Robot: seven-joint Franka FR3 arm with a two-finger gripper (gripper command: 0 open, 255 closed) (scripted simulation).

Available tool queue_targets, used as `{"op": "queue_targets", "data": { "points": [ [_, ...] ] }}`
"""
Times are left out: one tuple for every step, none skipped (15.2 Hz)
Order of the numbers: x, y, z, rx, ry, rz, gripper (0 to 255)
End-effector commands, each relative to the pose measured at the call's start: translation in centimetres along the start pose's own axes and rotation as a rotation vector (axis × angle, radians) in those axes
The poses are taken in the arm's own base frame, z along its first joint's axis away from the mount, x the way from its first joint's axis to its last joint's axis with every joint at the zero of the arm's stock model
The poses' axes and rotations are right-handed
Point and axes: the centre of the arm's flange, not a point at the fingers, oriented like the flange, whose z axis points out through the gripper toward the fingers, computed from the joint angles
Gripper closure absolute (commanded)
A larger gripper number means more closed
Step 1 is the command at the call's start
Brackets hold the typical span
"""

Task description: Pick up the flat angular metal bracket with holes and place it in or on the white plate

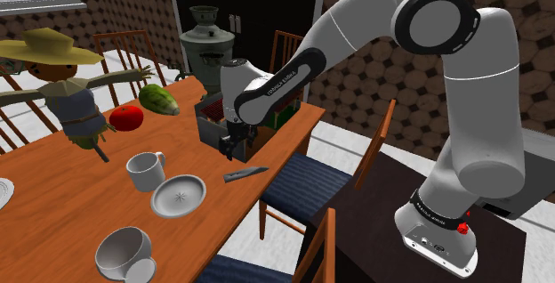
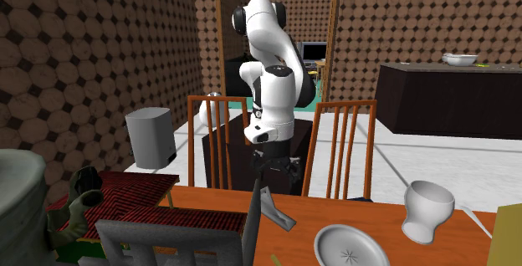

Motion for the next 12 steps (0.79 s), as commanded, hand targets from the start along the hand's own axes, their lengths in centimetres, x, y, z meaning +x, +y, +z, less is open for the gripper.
{"op": "queue_targets", "data": {
  "points": [
    [0.00, 0.00, 0.01, 0.000, 0.000, 0.000, 0],
    [0.00, 0.00, 0.00, 0.000, 0.000, 0.000, 0],
    [0.00, 0.00, 0.00, 0.000, 0.000, 0.000, 255],
    [0.00, 0.00, 0.00, 0.000, 0.000, 0.000, 255],
    [0.00, 0.00, 0.00, 0.000, 0.000, 0.000, 255],
    [0.00, 0.00, 0.00, 0.000, 0.000, 0.000, 255],
    [0.00, 0.00, 0.00, 0.000, 0.000, 0.000, 255],
    [0.00, 0.00, 0.00, 0.000, 0.000, 0.000, 255],
    [0.00, 0.00, 0.00, 0.000, 0.000, 0.000, 255],
    [0.00, 0.00, 0.00, 0.000, 0.000, 0.000, 255],
    [0.00, 0.00, 0.00, 0.000, 0.000, 0.000, 255],
    [0.00, 0.00, 0.00, 0.000, 0.000, 0.000, 255]
  ]
}}
